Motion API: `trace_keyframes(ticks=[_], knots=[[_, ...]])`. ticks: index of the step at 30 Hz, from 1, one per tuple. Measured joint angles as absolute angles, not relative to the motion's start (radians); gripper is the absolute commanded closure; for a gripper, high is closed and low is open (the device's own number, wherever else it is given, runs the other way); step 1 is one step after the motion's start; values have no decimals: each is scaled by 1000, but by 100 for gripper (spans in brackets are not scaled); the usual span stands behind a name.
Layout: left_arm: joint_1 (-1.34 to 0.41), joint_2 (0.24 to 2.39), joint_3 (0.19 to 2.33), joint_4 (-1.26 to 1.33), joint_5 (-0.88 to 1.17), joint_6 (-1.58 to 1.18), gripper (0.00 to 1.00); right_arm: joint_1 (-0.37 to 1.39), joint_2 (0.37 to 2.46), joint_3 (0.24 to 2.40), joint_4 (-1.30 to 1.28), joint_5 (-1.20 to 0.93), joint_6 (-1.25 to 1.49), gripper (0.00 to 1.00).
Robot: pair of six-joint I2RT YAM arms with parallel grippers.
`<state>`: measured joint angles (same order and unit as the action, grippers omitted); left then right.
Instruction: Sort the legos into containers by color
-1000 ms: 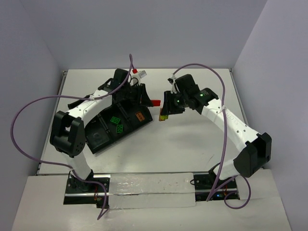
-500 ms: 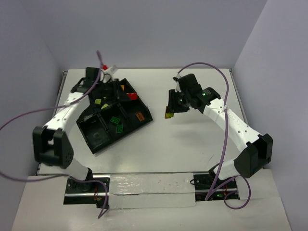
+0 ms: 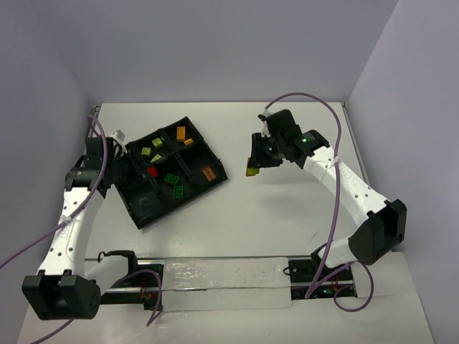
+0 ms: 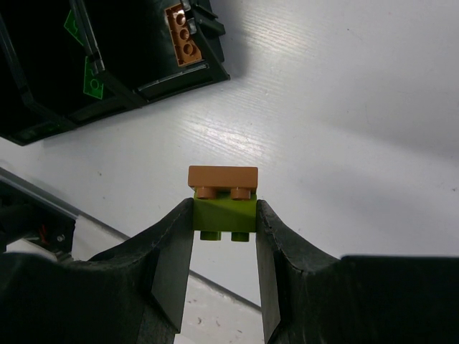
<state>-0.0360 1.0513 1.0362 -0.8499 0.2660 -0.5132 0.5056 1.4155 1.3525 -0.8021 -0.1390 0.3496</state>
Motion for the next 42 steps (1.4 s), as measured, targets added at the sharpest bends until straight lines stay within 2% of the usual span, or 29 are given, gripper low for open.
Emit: trace_keyframes(ticks=[5,19,20,24,27,32,38,42], knots=[[-36,1036,977,-911,141,-576,100,506,1415,1352,-802,-142,350,100],[-36,1074,856,-862,31,-629,99,506,1416,1352,-801,-158,353,100],[-36,1082,855,-854,29,-629,96,506,1416,1352,-801,-161,354,100],[-36,1109,855,-824,24,-629,35,506,1416,1352,-800,-169,361,100],[-36,1124,856,-813,19,-629,14,506,1416,1352,-800,-171,367,100],[-35,1130,882,-823,15,-621,12,506,1416,1352,-800,-173,370,100],[-35,1131,1061,-832,15,-596,15,506,1416,1352,-799,-183,374,100],[-35,1138,1178,-791,160,-559,18,506,1416,1352,-781,-246,373,100]])
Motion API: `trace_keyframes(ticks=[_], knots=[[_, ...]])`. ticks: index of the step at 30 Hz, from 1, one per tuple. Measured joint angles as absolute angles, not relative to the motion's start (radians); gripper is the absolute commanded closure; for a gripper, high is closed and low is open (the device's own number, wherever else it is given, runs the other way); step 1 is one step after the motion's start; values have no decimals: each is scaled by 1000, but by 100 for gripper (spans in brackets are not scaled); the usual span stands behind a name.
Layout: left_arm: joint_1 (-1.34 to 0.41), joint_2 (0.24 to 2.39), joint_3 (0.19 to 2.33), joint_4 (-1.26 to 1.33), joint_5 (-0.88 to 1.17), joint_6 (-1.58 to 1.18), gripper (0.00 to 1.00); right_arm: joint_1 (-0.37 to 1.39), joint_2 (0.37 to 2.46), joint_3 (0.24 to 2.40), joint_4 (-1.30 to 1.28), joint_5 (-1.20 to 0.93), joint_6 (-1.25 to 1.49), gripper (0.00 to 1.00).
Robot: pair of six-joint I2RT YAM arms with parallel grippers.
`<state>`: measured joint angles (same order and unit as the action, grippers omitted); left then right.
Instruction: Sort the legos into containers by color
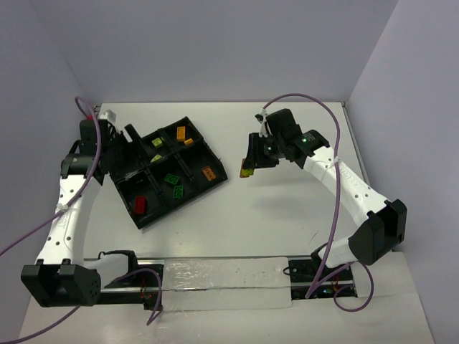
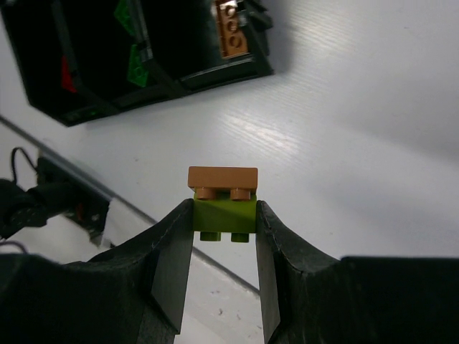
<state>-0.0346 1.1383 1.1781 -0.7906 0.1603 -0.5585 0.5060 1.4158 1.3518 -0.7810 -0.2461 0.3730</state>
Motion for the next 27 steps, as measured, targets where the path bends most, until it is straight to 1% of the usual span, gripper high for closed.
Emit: trace_keyframes(ticks=[4,8,9,12,16,21,24,26,27], knots=[[-71,1193,1256,-695,394,-555,19,506,1416,1352,-748,-351,369,100],[-202,1320,1331,-639,548,-582,21,509,1412,1352,-729,-421,355,100],[-247,1363,1360,-632,567,-588,24,511,1409,1352,-728,-429,352,100],[-364,1462,1414,-601,609,-606,28,513,1403,1352,-726,-442,346,100],[-459,1539,1427,-553,638,-653,30,515,1402,1353,-727,-448,346,100],[-481,1575,1425,-489,664,-706,30,518,1402,1358,-735,-441,346,100],[-487,1575,1424,-453,674,-714,36,519,1404,1371,-749,-424,351,100],[-495,1571,1411,-433,668,-714,36,517,1410,1391,-760,-417,370,100],[-498,1567,1398,-422,660,-715,33,516,1415,1404,-765,-414,382,100]])
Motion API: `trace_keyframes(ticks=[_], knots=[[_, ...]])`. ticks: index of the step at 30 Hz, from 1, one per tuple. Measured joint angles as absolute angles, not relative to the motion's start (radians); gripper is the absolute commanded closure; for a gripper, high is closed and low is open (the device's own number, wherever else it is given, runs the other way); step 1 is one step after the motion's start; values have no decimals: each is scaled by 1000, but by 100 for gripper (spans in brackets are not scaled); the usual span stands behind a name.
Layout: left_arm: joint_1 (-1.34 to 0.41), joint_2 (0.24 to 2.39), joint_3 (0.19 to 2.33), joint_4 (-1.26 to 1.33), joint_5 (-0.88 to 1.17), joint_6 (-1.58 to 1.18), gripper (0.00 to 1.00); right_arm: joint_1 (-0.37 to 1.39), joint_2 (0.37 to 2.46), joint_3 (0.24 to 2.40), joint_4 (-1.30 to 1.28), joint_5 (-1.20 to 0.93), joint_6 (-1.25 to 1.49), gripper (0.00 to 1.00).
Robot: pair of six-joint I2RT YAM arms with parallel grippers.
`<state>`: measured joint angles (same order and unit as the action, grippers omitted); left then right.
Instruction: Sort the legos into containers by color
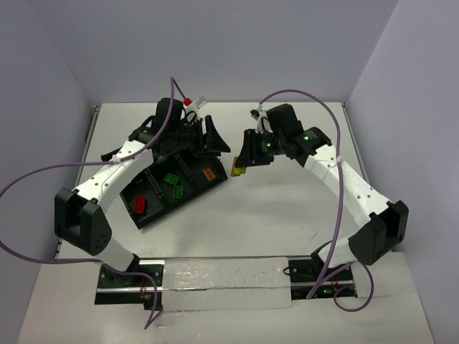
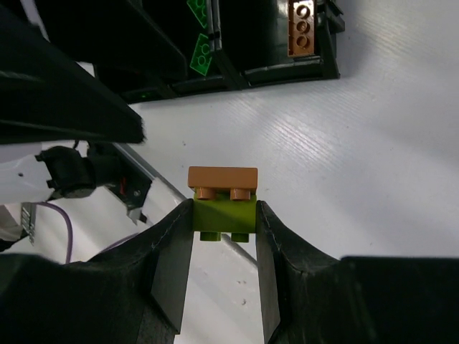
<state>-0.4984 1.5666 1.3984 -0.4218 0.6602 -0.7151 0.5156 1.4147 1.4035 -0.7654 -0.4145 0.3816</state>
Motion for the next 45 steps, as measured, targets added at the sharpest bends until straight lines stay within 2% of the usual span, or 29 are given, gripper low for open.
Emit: trace_keyframes(ticks=[3,7,16,23,28,32,35,38,41,43,45], knots=[[-504,1481,1245,-320,619,-727,29,497,1440,1439,-770,-431,450,100],[-504,1365,1119,-268,577,-729,30,451,1469,1441,-749,-488,558,100],[-509,1358,1090,-194,629,-636,26,421,1497,1416,-677,-636,709,100],[-524,1362,1086,-194,680,-566,28,418,1497,1373,-618,-699,775,100],[-536,1371,1086,-194,698,-540,39,418,1497,1367,-586,-721,804,100],[-542,1386,1086,-200,706,-528,43,418,1497,1362,-563,-726,821,100],[-543,1387,1085,-199,709,-527,52,418,1497,1354,-551,-731,828,100],[-544,1387,1085,-199,709,-524,73,418,1497,1348,-548,-731,830,100],[-545,1387,1085,-195,708,-528,83,418,1497,1342,-542,-725,830,100],[-545,1387,1084,-195,705,-533,95,418,1497,1333,-540,-725,829,100],[-545,1387,1084,-197,703,-536,100,418,1497,1323,-539,-723,829,100]])
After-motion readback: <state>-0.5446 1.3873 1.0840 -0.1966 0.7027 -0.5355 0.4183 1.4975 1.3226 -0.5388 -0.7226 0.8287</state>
